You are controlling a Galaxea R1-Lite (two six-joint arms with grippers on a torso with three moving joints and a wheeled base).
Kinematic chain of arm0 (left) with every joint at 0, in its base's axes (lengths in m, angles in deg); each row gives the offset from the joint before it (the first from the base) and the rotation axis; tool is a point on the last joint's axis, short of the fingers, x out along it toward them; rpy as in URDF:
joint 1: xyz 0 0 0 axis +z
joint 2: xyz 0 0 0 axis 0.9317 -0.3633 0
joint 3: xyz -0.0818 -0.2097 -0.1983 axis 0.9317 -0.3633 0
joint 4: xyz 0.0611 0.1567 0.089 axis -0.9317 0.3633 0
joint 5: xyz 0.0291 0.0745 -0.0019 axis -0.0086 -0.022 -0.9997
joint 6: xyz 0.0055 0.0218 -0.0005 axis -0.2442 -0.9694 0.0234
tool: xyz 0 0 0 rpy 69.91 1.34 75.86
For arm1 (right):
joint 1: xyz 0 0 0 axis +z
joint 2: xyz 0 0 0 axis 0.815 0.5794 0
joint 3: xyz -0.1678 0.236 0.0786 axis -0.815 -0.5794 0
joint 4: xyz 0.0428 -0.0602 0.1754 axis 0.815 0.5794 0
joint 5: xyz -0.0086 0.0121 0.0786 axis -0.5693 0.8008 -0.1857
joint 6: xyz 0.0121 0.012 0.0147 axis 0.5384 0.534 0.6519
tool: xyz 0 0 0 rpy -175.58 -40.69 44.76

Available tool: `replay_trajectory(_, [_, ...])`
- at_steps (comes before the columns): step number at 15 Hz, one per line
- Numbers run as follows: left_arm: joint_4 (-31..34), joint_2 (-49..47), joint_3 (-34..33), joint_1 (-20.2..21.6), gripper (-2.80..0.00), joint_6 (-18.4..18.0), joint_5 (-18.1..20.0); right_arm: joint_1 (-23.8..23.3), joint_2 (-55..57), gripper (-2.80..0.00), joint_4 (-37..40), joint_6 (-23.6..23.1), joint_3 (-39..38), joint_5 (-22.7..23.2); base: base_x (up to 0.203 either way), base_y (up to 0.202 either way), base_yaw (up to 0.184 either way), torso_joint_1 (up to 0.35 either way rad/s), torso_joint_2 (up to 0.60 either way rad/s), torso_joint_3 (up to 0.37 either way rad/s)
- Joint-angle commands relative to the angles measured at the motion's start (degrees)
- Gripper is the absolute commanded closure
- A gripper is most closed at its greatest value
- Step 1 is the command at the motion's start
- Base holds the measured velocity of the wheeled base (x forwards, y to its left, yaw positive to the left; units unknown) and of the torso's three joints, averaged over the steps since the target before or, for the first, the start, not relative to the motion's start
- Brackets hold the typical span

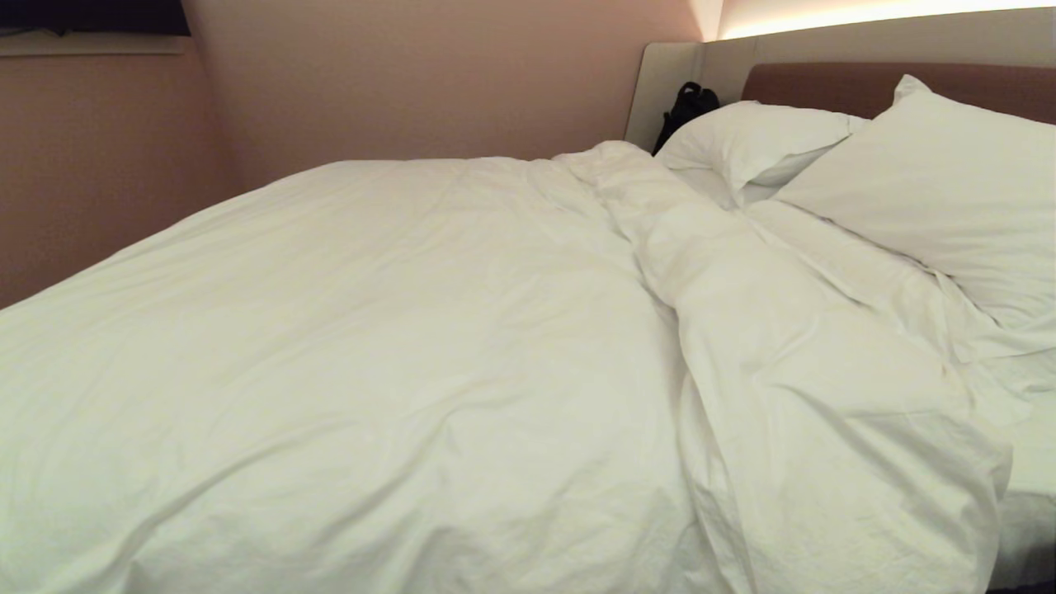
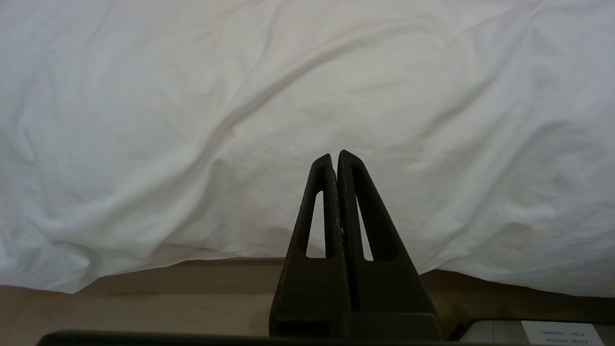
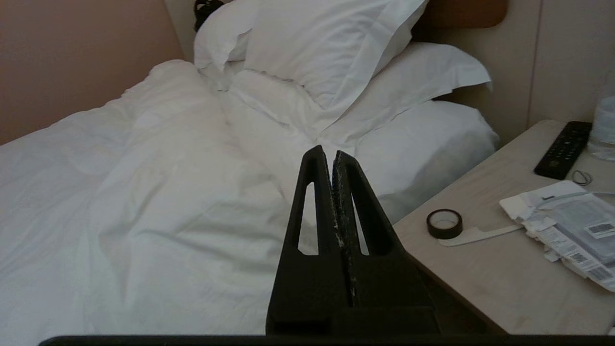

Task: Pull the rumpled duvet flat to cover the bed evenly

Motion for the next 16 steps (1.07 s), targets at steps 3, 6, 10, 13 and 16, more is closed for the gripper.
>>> replay_trajectory(3, [0.04,0.00,0.00,0.02,0.00,0.02,0.01,-0.86,-10.60,0.00,0.29,-3.09,-5.00,12.79,0.000,0.000,0.000,0.000,0.00,0.000])
replay_trajectory(6, [0.04,0.00,0.00,0.02,0.00,0.02,0.01,-0.89,-10.65,0.00,0.23,-2.05,-5.27,13.18,0.000,0.000,0.000,0.000,0.00,0.000])
replay_trajectory(10, [0.04,0.00,0.00,0.02,0.00,0.02,0.01,-0.92,-10.73,0.00,0.23,-2.29,-7.52,13.16,0.000,0.000,0.000,0.000,0.00,0.000])
replay_trajectory(13, [0.04,0.00,0.00,0.02,0.00,0.02,0.01,-0.98,-10.74,0.00,0.23,-2.49,-10.23,13.64,0.000,0.000,0.000,0.000,0.00,0.000])
replay_trajectory(16, [0.04,0.00,0.00,0.02,0.00,-0.05,0.01,-0.98,-10.74,0.00,0.15,-2.58,-11.44,15.13,0.000,0.000,0.000,0.000,0.00,0.000])
